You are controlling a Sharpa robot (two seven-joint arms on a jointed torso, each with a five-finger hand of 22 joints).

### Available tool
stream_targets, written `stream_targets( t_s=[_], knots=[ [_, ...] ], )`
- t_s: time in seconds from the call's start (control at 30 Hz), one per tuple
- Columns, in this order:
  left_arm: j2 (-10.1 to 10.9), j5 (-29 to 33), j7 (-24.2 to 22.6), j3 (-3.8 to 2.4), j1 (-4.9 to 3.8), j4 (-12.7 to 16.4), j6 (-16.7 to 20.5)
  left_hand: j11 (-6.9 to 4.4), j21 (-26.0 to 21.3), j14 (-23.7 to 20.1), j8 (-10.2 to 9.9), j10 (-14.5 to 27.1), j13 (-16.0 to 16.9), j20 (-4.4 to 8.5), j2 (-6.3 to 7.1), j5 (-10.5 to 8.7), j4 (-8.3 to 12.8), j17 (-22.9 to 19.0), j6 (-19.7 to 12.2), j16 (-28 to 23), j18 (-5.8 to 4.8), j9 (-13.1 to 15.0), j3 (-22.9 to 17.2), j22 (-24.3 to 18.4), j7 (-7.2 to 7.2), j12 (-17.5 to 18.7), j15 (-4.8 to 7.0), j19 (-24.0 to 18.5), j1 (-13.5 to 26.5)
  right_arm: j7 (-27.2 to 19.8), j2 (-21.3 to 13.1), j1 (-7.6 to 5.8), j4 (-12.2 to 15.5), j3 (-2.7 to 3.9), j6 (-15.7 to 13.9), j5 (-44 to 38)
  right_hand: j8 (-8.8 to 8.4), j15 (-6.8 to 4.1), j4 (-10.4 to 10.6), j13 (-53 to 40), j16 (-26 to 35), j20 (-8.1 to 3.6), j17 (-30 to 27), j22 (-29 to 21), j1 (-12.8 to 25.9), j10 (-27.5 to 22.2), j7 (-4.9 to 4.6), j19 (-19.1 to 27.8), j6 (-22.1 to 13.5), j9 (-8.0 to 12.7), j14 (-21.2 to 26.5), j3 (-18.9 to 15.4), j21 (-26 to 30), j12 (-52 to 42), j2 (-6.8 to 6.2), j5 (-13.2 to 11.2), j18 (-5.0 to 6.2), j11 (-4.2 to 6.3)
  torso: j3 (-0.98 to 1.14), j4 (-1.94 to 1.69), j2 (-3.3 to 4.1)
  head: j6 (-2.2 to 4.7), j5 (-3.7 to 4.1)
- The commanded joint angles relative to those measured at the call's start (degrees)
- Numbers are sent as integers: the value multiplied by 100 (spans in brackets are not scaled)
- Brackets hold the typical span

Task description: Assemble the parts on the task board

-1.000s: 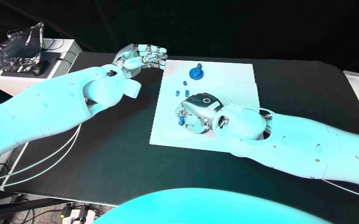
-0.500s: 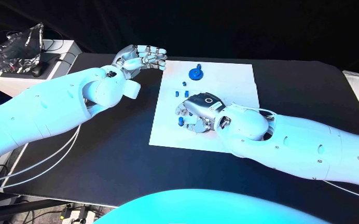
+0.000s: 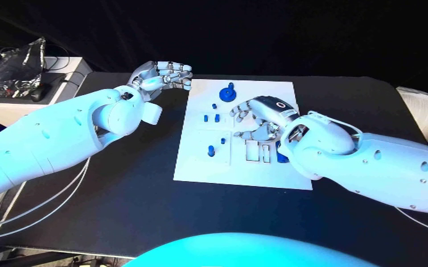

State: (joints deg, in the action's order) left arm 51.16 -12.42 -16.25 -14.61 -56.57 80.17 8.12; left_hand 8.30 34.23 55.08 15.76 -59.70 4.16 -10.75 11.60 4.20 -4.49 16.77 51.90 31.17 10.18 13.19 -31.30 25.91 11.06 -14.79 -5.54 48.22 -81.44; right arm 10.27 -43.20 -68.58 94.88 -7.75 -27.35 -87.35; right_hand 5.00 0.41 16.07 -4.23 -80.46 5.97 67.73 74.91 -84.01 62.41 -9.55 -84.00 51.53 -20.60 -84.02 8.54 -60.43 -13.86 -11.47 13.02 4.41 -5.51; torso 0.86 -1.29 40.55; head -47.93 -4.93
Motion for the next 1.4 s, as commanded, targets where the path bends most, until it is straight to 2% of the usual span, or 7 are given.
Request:
stream_targets(
  t_s=[0.03, 0.2, 0.23, 0.33, 0.47, 0.77, 1.4],
  knots=[
    [-8, 36, -49, -3, 9, -17, -77, -13, -25, 26, -19, -9, 11, -33, -34, 4, -15, 11, -29, -26, 14, -9, 28, -6, 4, 6, 5, 14, -33, -257, -287, -159, 73, 8, -69, 1584, 143, -39, 61, -61, -103, -52, 181, 381, 64, 528, 3, -154, 315, -24, -207, 83, -170, -70, 78, 32, 26, 62, 8, 41, -29, 79, 95],
    [-11, 40, -54, -2, 58, -26, -91, -13, -25, 26, -19, -9, 11, -33, -34, 4, -15, 11, -29, -26, 14, -9, 28, -6, 4, 6, 5, 14, -33, 342, -748, -401, 225, 12, 622, 2227, 319, -297, 65, -688, -259, -257, 476, 650, 443, 1693, 281, -269, 631, -61, -274, 99, -774, -762, 28, -30, -66, 380, 6, 46, -54, 87, 175],
    [-11, 41, -56, -2, 72, -26, -93, -13, -25, 26, -19, -9, 11, -33, -34, 4, -15, 11, -29, -26, 14, -9, 28, -6, 4, 6, 5, 14, -33, 507, -832, -437, 254, 12, 812, 2314, 396, -422, 13, -1703, -180, -334, 277, 680, 615, 1718, 348, -278, 717, -123, -241, 67, -804, -1686, -1, 34, -84, 515, 5, 55, -63, 88, 189],
    [-8, 41, -65, -2, 112, -25, -101, -14, -25, 27, -19, -11, 11, -33, -34, 4, -15, 12, -29, -27, 14, -10, 28, -6, 3, 6, 5, 14, -33, 1000, -1055, -507, 341, 5, 1356, 2475, 587, -407, 86, -6218, -474, -354, 928, 891, 1239, 2084, 415, -345, 777, -386, -373, -153, -1255, -5633, 109, 411, -155, 469, 3, 66, -77, 92, 224],
    [13, 42, -74, -2, 158, -10, -101, -23, -29, 33, -20, -37, 14, -32, -38, 3, -19, 21, -30, -32, 15, -12, 29, -7, -5, -6, 10, 17, -31, 1495, -1275, -543, 444, -25, 1816, 2514, 798, -391, 69, -7839, -685, -365, 1439, 1073, 1374, 2404, 443, -400, 790, -743, -452, -380, -1656, -6975, 314, 490, -214, 499, 6, 79, -90, 82, 290],
    [77, 43, -89, -3, 223, 46, -91, -28, -30, 36, -21, -55, 16, -31, -40, 3, -20, 26, -31, -35, 16, -13, 30, -8, -8, -13, 13, 18, -31, 1943, -1546, -524, 591, -141, 2311, 2194, 951, -407, 76, -8577, -919, -377, 2110, 1293, 1655, 2759, 500, -481, 870, -1063, -575, -597, -2225, -7614, 502, 672, -310, 537, -15, 99, -103, 61, 430],
    [80, 84, -207, -4, 275, 24, -64, -34, -34, 45, -20, -69, 15, -28, -49, 9, -25, 39, -27, -41, 18, -15, 27, -8, -10, -16, 19, 24, -29, 2108, -1167, -277, 502, -203, 2536, 1098, 1357, -522, 83, -8577, -954, -464, 2227, 1405, 2387, 2759, 681, -527, 1155, -1578, -598, -1066, -2539, -7614, 692, 661, -364, 687, -27, 80, -86, 29, 404]
  ],
)
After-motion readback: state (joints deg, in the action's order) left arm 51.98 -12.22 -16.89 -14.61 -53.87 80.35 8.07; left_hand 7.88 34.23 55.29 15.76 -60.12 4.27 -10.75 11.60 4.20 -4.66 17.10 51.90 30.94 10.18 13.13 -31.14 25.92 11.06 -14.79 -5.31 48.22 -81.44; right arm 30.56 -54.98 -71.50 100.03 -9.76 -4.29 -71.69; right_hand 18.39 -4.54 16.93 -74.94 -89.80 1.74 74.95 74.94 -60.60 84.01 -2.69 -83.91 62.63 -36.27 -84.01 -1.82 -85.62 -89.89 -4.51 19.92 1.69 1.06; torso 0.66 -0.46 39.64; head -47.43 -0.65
